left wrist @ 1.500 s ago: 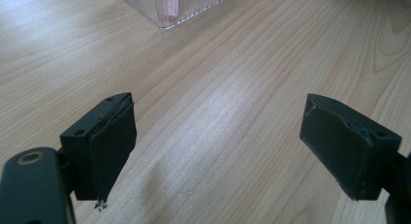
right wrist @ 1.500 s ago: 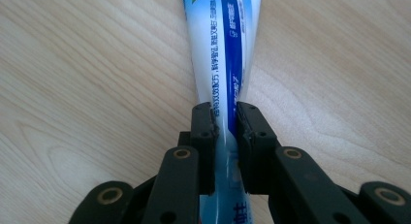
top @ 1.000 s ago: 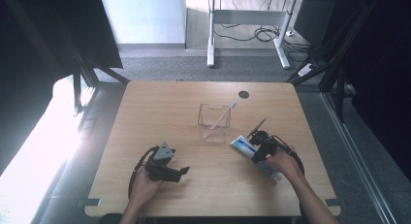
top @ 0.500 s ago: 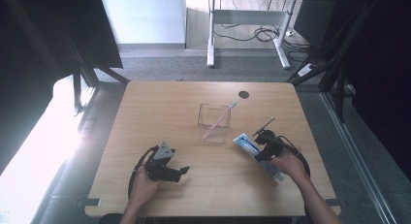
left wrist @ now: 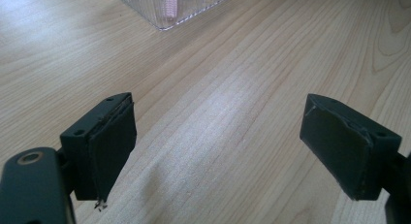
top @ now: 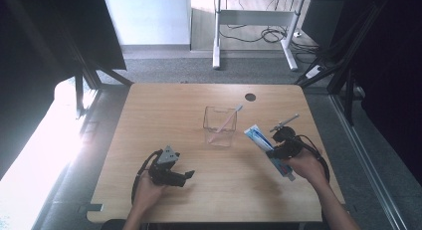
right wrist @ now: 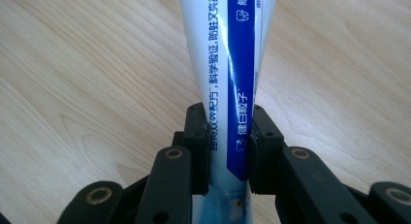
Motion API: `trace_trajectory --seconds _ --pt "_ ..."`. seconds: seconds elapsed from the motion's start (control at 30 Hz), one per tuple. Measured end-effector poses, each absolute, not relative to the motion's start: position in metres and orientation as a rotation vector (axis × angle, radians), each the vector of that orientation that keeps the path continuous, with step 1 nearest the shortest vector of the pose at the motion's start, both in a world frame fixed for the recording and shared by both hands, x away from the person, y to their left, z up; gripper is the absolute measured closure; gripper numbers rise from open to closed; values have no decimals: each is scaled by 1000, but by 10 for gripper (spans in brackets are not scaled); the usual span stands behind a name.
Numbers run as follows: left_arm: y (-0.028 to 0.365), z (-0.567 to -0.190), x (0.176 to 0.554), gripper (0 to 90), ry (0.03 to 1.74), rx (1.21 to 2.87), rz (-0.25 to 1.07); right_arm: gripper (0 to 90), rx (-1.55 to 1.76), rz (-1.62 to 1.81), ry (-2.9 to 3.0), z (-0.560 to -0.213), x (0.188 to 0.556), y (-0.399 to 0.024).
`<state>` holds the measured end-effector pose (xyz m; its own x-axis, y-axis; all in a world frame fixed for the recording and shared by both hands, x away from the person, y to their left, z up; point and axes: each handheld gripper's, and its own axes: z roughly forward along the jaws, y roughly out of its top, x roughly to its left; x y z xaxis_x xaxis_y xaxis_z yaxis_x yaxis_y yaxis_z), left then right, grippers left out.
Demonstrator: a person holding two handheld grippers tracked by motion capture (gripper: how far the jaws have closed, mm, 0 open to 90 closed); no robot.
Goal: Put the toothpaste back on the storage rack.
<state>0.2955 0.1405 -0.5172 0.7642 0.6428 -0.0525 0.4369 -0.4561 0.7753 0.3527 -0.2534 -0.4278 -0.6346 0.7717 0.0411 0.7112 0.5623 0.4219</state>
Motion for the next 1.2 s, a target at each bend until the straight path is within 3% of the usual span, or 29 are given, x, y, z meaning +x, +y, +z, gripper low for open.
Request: trace_trajectory --seconds 0.47,1.2 --pt "142 -517 296 133 821 2118 296 746 1196 775 2582 -389 350 -248" --pt "142 -518 296 134 812 2123 301 745 1109 935 2500 -373 374 -211"
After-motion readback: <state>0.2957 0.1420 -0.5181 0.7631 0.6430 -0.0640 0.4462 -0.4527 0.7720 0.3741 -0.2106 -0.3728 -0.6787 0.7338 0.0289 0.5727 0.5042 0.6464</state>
